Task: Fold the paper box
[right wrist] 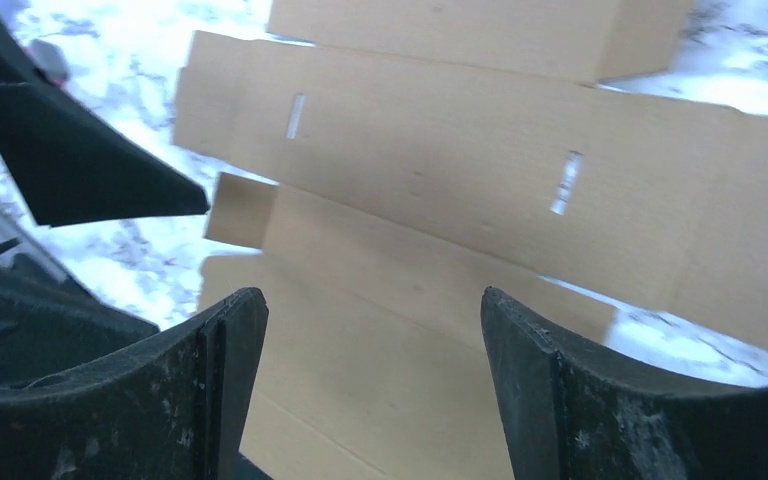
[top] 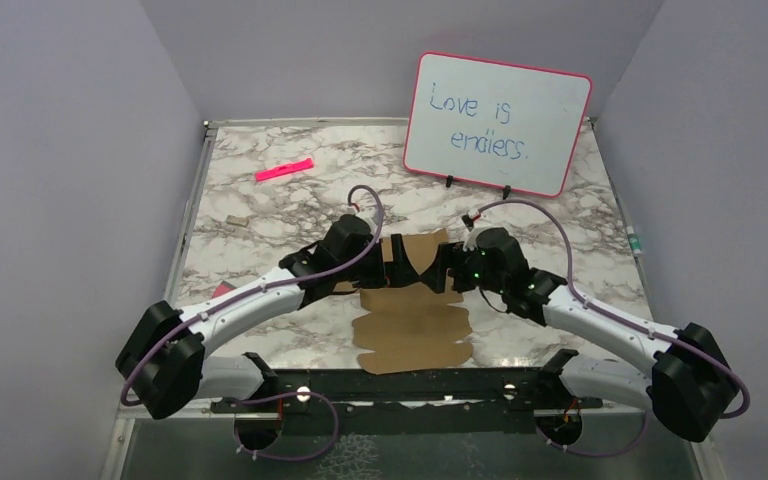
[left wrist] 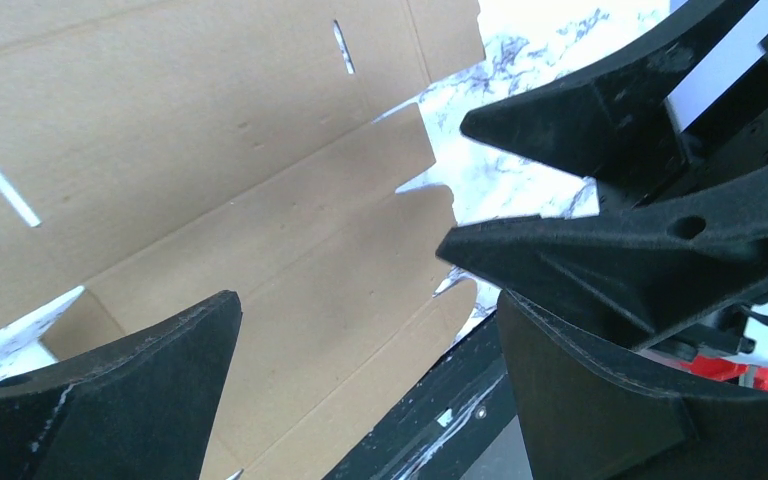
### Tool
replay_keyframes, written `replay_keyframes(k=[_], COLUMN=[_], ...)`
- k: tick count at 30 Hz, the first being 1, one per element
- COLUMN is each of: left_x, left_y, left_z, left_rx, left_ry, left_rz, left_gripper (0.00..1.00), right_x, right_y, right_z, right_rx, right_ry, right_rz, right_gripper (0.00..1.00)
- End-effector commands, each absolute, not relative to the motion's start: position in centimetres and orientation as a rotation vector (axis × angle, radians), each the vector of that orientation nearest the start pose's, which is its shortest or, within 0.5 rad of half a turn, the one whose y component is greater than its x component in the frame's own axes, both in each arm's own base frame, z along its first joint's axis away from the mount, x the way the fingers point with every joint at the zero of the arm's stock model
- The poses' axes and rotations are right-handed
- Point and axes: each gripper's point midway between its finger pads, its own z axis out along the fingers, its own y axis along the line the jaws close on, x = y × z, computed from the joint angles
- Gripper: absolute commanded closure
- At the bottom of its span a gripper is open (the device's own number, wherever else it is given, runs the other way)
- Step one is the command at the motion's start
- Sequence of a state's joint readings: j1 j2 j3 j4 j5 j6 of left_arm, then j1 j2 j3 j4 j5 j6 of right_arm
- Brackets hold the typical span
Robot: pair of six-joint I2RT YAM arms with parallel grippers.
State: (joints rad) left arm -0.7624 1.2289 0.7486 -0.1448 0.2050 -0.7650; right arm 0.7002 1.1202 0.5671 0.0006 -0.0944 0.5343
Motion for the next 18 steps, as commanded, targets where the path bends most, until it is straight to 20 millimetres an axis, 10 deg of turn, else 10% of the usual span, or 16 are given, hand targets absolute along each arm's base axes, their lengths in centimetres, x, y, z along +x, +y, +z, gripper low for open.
replay_keyframes(k=[1,18], left_x=[20.8,21.2], left_y=[-31.0,-33.7], left_z=[13.1,8.2], left_rx=[0.217,0.265], left_ry=[2.413,2.503], left_rz=[-1.03,-1.028], left_gripper=[0.01,0.01], right_x=[23.0,22.8], right_y=[20.1,18.5], right_z=[8.2,3.7], right_rx=[-0.16,-0.032], right_ry=[2.329,2.441], right_rz=[0.58,0.614], right_gripper=[0.16,0.16])
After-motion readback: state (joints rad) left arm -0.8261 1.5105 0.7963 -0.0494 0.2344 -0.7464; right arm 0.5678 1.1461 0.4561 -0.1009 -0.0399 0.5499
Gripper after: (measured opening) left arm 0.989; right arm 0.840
